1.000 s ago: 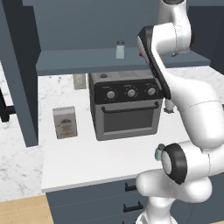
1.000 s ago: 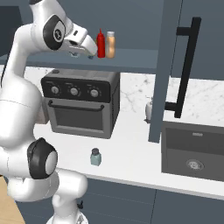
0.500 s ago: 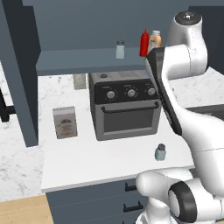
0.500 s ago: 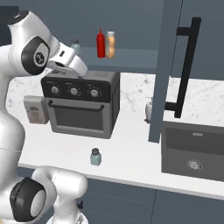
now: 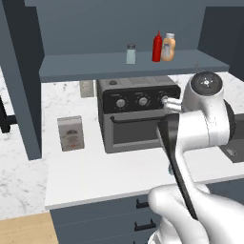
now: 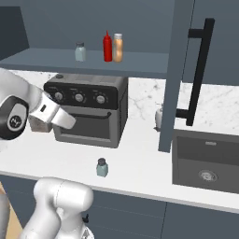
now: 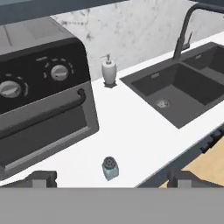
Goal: Put the shaker and condiment bottle from the counter next to their counterparts in the cabinet.
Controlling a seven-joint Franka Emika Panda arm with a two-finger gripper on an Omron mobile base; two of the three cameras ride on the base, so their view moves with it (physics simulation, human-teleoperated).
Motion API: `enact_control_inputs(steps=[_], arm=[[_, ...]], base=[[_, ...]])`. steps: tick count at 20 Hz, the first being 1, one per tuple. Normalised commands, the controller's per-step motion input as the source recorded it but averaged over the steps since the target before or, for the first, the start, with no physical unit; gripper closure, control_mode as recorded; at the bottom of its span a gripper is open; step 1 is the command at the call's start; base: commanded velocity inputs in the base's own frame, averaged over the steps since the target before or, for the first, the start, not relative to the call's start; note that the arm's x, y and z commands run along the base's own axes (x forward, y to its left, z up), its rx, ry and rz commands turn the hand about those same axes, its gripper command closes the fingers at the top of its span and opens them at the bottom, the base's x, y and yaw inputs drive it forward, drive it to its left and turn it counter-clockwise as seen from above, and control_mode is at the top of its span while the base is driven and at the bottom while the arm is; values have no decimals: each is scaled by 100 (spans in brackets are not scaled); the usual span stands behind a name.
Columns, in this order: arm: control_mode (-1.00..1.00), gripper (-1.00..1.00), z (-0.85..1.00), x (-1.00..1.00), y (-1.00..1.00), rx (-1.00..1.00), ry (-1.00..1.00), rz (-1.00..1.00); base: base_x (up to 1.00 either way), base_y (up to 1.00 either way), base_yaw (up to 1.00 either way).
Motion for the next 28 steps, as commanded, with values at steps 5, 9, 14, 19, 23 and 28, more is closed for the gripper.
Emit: enact_control_inputs(steps=[5, 9, 14, 19, 23, 28], arm=[[-100, -100, -93, -65, 14, -2, -25, -21], [-100, -100, -60, -43, 16, 0, -7, -13], [-100, -100, -53, -16, 20, -1, -3, -4], [-100, -100, -94, 0, 14, -9, -22, -3], [-100, -100, -100, 0, 9, -12, -31, 0], [-100, -100, -81, 2, 0, -5, -28, 0]], base=[[0, 0, 0], [0, 0, 0], [0, 0, 0], [0, 0, 0], [0, 0, 0], [0, 0, 0]])
